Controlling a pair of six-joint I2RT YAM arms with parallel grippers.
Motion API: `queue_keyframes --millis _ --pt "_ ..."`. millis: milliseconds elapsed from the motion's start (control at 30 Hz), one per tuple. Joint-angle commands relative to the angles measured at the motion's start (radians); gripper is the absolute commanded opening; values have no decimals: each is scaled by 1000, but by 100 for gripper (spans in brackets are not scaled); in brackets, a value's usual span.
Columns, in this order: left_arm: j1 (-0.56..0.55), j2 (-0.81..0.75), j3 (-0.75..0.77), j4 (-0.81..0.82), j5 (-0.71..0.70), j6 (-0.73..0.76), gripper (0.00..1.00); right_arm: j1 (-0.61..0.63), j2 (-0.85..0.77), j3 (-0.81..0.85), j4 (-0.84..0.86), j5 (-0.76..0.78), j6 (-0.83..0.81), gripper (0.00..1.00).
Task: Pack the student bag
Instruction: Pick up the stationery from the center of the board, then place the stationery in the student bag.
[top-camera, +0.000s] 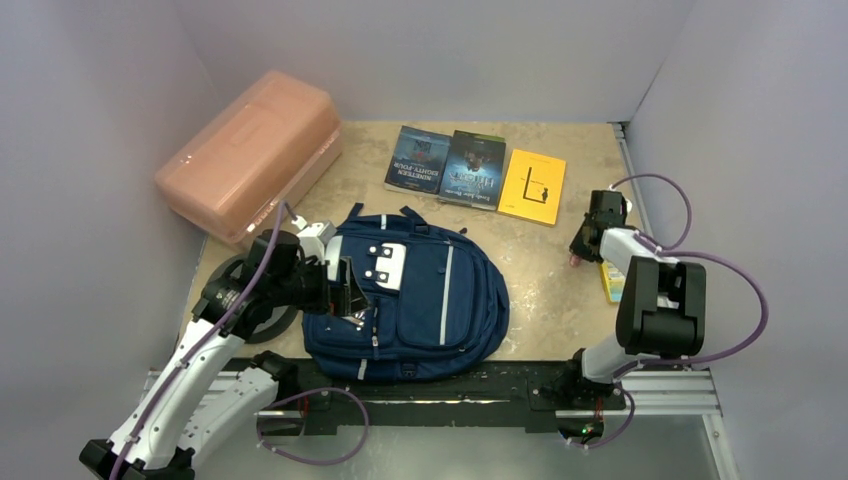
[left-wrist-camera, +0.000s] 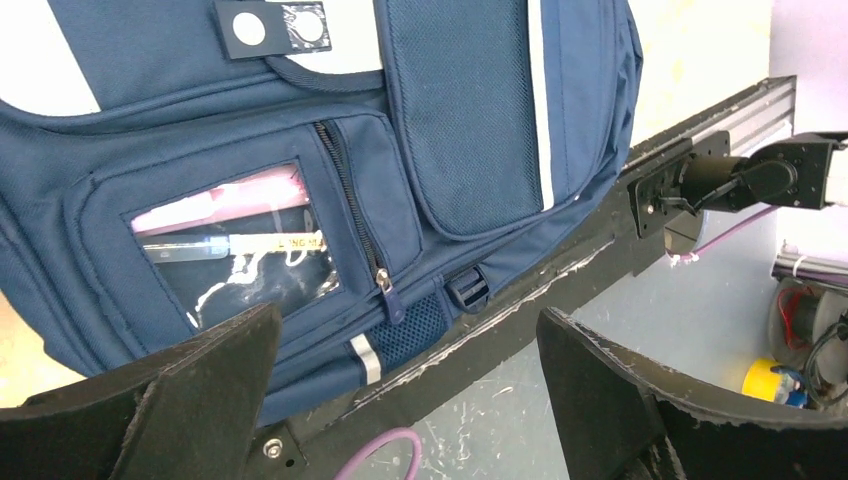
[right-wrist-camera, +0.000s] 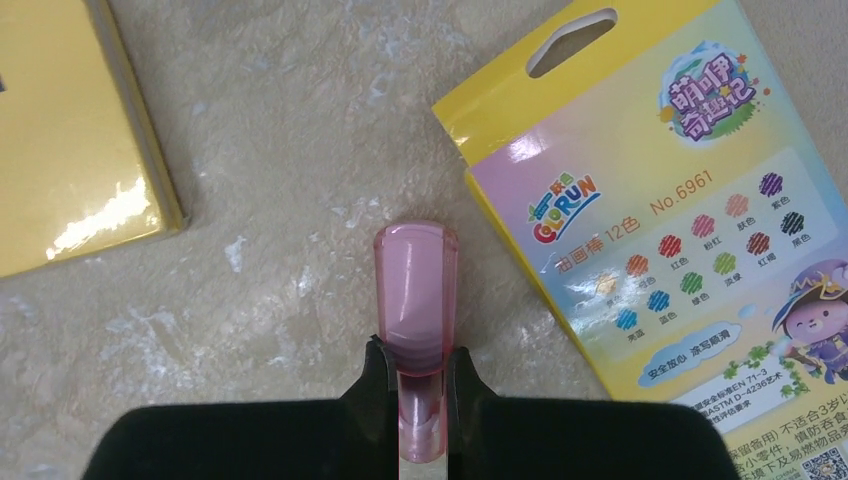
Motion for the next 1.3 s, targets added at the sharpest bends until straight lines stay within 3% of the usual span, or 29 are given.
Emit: queue_keyframes --millis 0,167,333,433,500,600,800,967,1133,1267 --pt "-6 4 64 -26 -64 -17 100 44 -111 -3 29 -59 -39 0" --pt "-6 30 79 -61 -101 -42 100 260 -279 20 24 -75 -79 0" --pt "-6 50 26 -30 -106 -117 100 470 -390 37 97 -431 -143 0" --pt "-6 58 -1 -26 -145 -165 99 645 -328 84 77 -614 -191 0" --pt "-6 56 -10 -40 -210 -204 99 823 -265 122 40 -648 -226 0" --pt "-6 55 -20 -39 -292 -251 99 969 -186 153 13 -662 -252 0" --pt "-6 40 -24 -39 -482 -317 100 1048 -57 190 -47 -719 -336 0" --pt "-6 45 -79 23 -528 -374 100 1105 41 267 -54 -753 -337 0" --pt "-16 50 -131 59 -575 -374 100 1180 153 323 -51 -665 -307 0" --pt "-16 59 -144 98 -523 -355 100 1223 197 346 -38 -573 -253 0"
